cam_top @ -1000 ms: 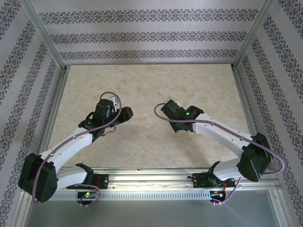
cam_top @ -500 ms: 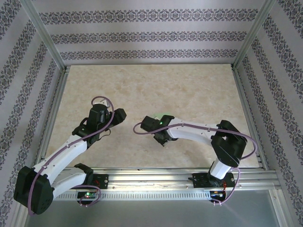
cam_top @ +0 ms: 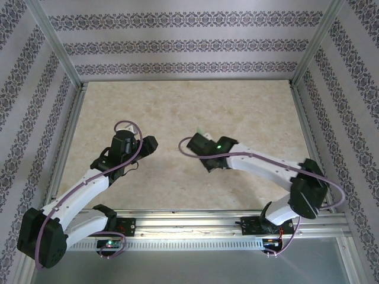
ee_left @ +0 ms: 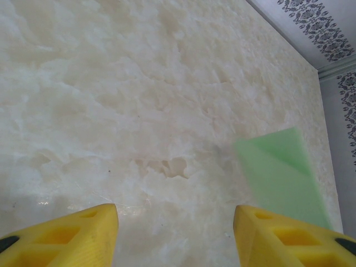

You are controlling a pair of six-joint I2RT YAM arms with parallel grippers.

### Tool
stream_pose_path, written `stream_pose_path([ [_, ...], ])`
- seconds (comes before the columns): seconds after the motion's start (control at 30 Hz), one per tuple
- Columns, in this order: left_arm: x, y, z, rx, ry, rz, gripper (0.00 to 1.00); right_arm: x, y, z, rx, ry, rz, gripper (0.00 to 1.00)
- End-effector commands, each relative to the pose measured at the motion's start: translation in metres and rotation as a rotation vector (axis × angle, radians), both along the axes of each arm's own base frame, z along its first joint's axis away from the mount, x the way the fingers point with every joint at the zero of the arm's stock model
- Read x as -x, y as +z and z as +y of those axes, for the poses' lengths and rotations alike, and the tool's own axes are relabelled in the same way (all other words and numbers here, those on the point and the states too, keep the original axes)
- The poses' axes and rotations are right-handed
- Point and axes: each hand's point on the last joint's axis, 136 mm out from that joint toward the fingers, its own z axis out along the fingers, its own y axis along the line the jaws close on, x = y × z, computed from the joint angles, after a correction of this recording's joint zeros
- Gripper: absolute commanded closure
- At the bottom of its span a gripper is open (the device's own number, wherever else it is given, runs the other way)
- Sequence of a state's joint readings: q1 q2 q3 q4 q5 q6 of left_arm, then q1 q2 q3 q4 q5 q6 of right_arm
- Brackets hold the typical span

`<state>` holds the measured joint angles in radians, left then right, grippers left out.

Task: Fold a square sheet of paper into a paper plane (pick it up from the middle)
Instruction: Turn over the paper at the center of the table.

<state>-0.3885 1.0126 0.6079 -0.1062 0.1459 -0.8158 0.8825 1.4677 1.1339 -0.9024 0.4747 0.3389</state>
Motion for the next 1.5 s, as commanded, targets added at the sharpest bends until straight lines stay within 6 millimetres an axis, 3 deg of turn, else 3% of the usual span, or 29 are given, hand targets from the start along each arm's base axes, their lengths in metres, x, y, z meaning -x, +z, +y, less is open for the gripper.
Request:
stream_pose_path([
  [0.0,0.001,-0.005,0.005,0.005,0.020,0.025,0.43,-0.006,0.013,-0.055,0.164,-0.104,-0.084,1.00],
  [0.07,0.001,-0.005,0.005,0.010,0.020,0.025,0.43,-0.008,0.015,-0.063,0.197,-0.102,-0.090,1.00],
  [0.27,0.001,-0.006,0.006,0.008,0.026,0.024,0.43,-0.011,-0.013,-0.047,0.282,-0.043,0.023,1.00],
  [0.43,0.003,-0.003,0.012,-0.014,0.036,0.018,0.43,-0.009,-0.037,-0.022,0.391,0.046,0.055,1.00],
  [0.8,0.006,-0.005,0.019,-0.015,0.059,0.019,0.43,0.028,-0.078,0.042,0.262,0.220,0.227,0.98],
  [0.97,0.005,-0.001,0.018,-0.015,0.053,0.022,0.44,0.054,-0.089,0.083,0.017,0.273,0.366,0.90],
  [1.03,0.006,0.001,0.018,-0.019,0.050,0.025,0.44,0.058,-0.086,0.095,-0.072,0.273,0.381,0.88],
  [1.17,0.005,0.003,0.015,-0.007,0.042,0.034,0.44,0.065,-0.072,0.117,-0.345,0.275,0.451,0.73],
  [1.33,0.001,0.000,0.006,0.025,0.015,0.055,0.47,0.051,-0.042,0.114,-0.757,0.175,0.474,0.62],
  [1.47,-0.007,-0.001,-0.013,0.085,-0.051,0.070,0.57,0.033,-0.036,0.101,-0.992,0.055,0.473,0.66],
])
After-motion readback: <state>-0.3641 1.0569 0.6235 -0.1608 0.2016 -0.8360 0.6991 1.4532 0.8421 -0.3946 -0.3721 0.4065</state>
